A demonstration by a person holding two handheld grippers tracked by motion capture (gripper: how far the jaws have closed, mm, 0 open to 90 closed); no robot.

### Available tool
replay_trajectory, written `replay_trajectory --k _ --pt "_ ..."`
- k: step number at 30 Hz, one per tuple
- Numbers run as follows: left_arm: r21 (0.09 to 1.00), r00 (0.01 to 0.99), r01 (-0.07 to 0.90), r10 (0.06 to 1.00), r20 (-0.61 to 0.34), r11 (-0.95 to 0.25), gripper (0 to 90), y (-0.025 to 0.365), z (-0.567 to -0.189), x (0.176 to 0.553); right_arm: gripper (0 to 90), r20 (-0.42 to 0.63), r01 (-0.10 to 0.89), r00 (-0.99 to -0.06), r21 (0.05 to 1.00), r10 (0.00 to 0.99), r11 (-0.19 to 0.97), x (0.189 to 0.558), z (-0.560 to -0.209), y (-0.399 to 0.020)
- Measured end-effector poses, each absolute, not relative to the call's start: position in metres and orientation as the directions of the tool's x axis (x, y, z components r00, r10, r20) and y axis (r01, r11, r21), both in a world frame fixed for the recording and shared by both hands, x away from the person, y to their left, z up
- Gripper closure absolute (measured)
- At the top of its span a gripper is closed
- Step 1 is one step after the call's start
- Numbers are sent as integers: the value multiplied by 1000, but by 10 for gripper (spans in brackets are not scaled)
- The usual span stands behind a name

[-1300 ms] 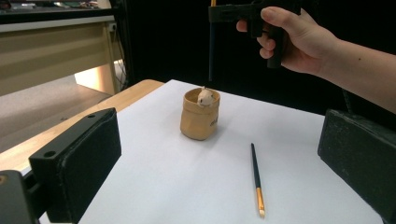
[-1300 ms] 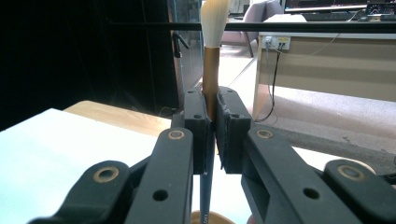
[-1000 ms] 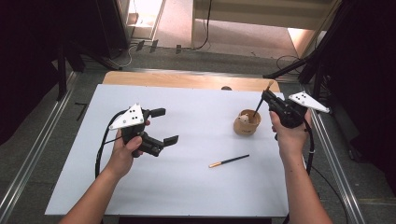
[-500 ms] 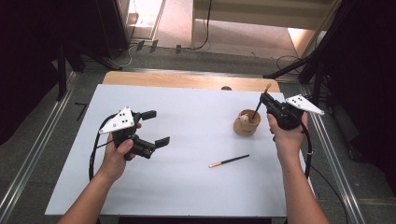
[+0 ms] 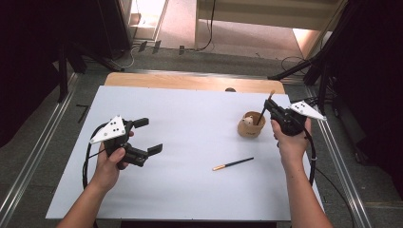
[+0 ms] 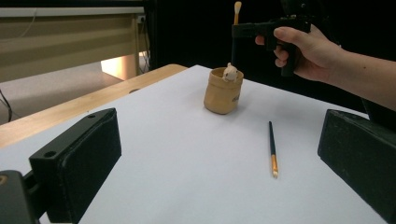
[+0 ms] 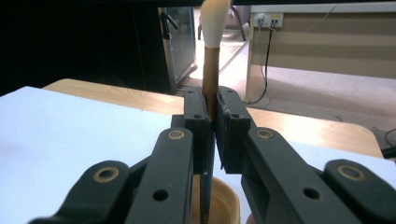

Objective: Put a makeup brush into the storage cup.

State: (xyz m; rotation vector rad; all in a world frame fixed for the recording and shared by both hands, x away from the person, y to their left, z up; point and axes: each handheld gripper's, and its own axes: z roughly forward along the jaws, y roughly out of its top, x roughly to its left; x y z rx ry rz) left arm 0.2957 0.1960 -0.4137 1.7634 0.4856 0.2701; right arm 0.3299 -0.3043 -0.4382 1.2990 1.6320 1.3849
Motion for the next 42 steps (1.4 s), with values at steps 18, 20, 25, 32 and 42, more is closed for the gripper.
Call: replay_trajectory --k 18,20,25,32,42 --pt "964 872 200 481 -93 -177 0 210 -423 290 845 125 328 -308 945 943 -18 332 -462 -300" --pt "964 872 201 481 -94 -176 0 210 -423 290 844 137 331 -305 943 942 -30 332 -464 -300" --pt "963 871 205 482 -100 -172 0 209 -424 290 839 137 345 -299 938 944 -27 333 -467 -301" --pt "963 872 207 480 -101 -173 0 208 -424 290 817 156 356 -306 934 939 -40 333 -468 -303" --pt "965 871 205 480 -103 -165 0 209 -424 291 588 161 364 -311 931 937 -39 329 -464 -305"
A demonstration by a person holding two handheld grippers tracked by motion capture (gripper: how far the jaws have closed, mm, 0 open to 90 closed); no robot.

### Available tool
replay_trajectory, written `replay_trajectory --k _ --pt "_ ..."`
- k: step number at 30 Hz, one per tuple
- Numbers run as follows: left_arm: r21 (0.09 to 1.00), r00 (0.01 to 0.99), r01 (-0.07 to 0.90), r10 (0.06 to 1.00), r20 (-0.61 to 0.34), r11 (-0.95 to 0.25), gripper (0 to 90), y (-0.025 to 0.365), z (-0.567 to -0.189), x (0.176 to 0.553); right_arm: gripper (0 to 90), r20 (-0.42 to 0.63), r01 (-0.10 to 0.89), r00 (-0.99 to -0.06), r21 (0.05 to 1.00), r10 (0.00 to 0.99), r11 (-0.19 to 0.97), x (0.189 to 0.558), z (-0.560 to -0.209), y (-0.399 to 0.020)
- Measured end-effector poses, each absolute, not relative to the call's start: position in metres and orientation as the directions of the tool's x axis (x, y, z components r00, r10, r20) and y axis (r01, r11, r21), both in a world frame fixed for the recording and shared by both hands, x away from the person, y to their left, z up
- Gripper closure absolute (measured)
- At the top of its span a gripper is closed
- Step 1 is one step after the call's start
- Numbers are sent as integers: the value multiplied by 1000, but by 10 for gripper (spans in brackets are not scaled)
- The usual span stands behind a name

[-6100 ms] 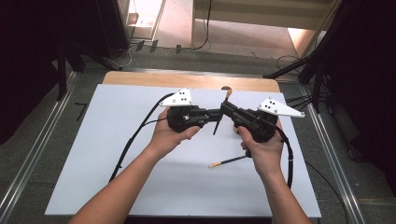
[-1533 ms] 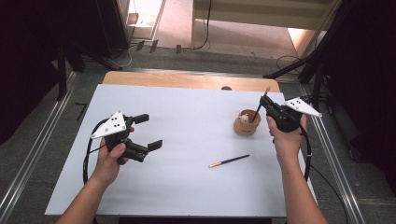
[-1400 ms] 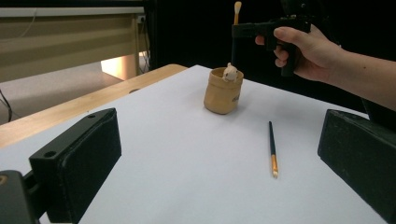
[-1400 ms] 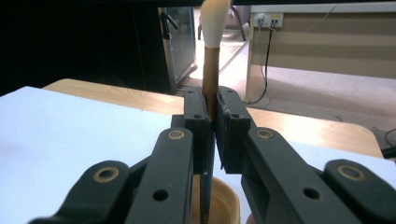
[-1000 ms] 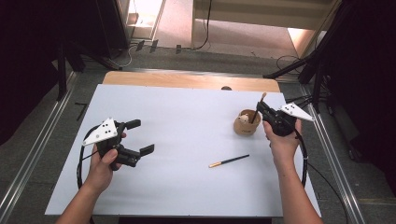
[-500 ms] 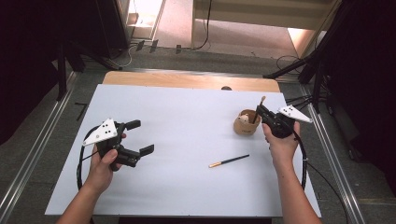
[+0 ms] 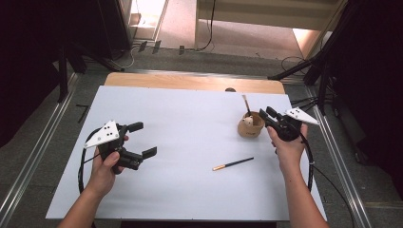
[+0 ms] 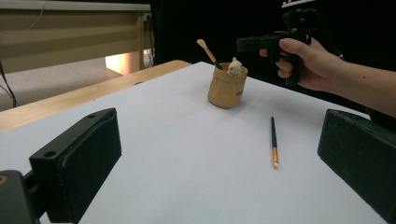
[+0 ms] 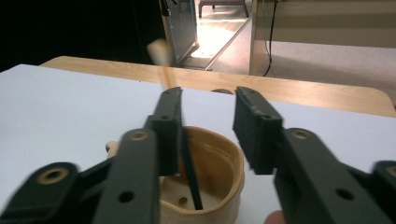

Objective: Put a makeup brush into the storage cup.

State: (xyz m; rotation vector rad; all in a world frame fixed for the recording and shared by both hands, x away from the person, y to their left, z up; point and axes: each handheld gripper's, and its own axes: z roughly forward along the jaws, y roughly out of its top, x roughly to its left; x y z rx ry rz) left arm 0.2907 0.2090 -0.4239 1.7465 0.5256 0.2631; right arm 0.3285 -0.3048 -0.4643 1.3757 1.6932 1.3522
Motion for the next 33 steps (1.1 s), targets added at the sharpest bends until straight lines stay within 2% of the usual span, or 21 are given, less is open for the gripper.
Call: replay_trajectory --k 6,11,14,23,33 --pt "964 870 204 482 -101 -167 0 210 -424 291 371 121 359 -309 933 943 -2 321 -458 -306" --pt "965 871 201 482 -98 -169 0 211 -424 291 125 137 366 -320 931 937 -11 313 -460 -314" --pt "965 871 201 481 -97 -168 0 212 -424 290 52 140 340 -342 940 929 -16 303 -460 -318" --pt "963 875 191 478 -80 -189 0 211 -425 289 18 113 329 -388 944 915 23 287 -454 -319" --pt "965 876 190 474 -83 -183 0 211 -424 288 103 63 332 -447 938 892 100 282 -451 -315"
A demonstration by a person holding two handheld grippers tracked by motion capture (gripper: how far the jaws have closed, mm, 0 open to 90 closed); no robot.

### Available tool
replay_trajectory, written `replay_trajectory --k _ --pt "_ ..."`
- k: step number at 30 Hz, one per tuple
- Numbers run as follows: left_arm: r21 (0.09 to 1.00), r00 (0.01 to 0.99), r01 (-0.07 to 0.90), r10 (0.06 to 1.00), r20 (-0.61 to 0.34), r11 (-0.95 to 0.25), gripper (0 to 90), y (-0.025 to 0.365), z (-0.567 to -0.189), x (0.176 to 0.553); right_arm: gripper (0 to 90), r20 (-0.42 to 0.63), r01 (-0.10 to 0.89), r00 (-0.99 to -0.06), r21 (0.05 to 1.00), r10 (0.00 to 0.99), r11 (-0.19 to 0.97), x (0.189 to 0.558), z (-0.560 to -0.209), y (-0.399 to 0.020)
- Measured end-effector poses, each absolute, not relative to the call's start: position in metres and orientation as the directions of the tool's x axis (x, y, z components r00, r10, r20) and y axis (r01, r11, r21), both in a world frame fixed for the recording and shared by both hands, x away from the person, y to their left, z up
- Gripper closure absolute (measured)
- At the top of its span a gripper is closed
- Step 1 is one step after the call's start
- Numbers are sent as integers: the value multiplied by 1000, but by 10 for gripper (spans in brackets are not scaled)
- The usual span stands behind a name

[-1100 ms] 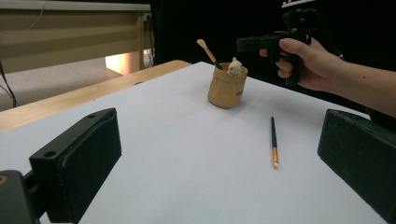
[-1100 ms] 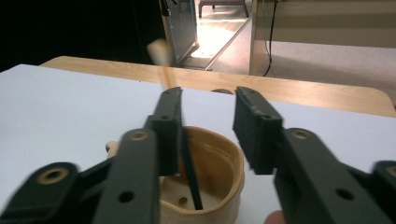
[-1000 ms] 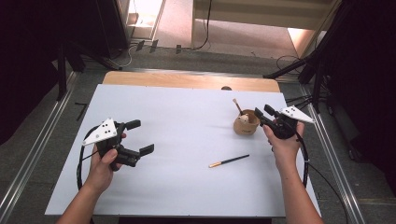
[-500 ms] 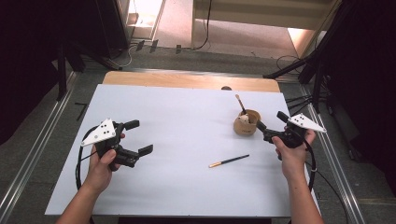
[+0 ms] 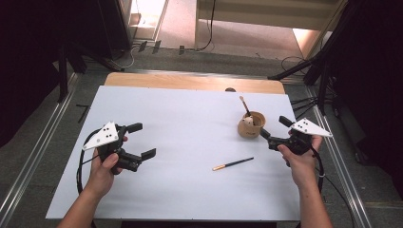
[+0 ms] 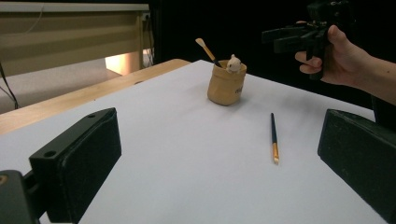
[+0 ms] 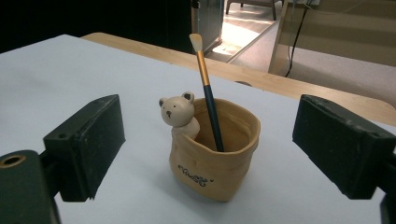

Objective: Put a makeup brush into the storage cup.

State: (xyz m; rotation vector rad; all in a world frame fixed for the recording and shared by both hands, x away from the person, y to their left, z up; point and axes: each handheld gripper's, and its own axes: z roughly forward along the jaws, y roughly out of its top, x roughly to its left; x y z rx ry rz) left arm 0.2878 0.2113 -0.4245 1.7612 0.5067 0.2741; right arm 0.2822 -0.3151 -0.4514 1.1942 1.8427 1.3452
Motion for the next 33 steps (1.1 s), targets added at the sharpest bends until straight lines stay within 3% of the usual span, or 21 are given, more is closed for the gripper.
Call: replay_trajectory --k 18,23,33 --pt "965 872 194 482 -87 -178 0 214 -426 287 464 -22 309 -655 904 755 294 287 -439 -318" --pt "965 872 193 481 -86 -178 0 214 -426 286 558 -104 276 -751 848 653 453 293 -441 -309" --pt "964 874 195 477 -88 -180 0 213 -427 287 591 -62 299 -852 757 519 581 301 -448 -299"
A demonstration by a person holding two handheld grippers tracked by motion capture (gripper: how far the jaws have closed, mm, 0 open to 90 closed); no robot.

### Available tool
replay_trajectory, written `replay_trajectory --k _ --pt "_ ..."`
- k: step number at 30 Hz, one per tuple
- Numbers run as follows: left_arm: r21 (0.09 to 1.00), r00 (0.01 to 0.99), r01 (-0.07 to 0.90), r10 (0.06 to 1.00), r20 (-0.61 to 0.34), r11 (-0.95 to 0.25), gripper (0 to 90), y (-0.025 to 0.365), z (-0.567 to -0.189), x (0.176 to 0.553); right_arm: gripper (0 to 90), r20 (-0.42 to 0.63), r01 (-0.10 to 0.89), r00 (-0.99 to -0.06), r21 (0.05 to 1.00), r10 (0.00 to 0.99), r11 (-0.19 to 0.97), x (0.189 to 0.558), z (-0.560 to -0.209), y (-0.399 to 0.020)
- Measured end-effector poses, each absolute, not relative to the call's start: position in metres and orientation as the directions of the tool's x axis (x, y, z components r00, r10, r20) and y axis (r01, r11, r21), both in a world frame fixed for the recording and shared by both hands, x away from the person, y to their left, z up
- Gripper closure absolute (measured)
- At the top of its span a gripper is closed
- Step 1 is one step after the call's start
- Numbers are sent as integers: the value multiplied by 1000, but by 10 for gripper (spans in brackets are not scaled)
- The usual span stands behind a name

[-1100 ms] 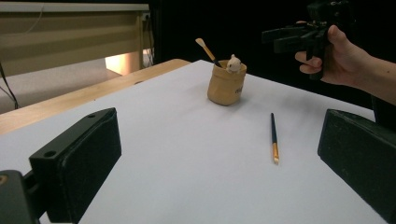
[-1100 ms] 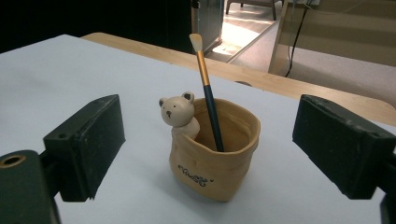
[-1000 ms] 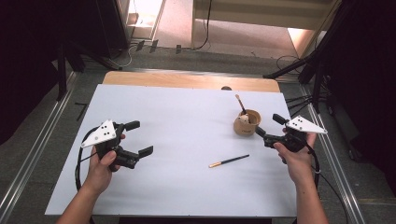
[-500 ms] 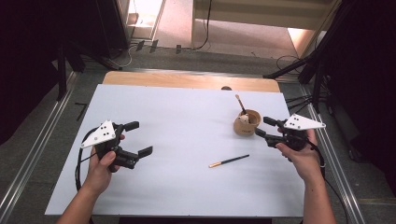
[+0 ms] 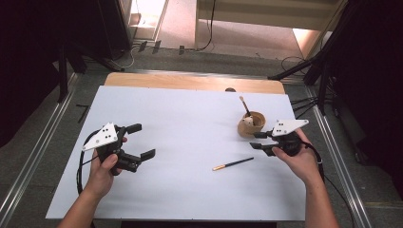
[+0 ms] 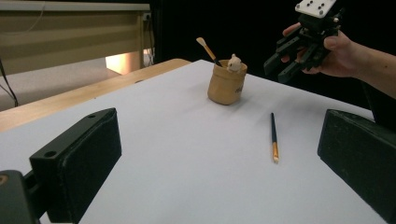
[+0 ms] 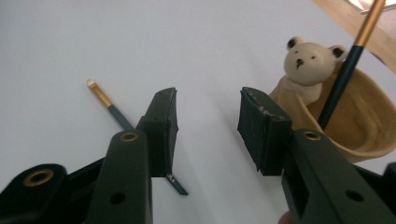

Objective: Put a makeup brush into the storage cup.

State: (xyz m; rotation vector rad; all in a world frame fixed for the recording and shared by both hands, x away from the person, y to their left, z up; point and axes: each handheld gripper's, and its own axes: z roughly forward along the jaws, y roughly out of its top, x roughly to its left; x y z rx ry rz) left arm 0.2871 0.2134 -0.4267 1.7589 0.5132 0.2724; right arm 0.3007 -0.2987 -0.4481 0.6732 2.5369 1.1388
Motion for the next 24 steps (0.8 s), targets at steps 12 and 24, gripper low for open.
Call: replay_trajectory --k 12,24 --pt "964 874 197 478 -90 -178 1 213 -427 287 694 -75 275 -903 655 422 704 306 -460 -285" --pt "964 876 194 475 -88 -180 0 212 -427 287 717 -19 230 -957 558 290 797 313 -474 -268"
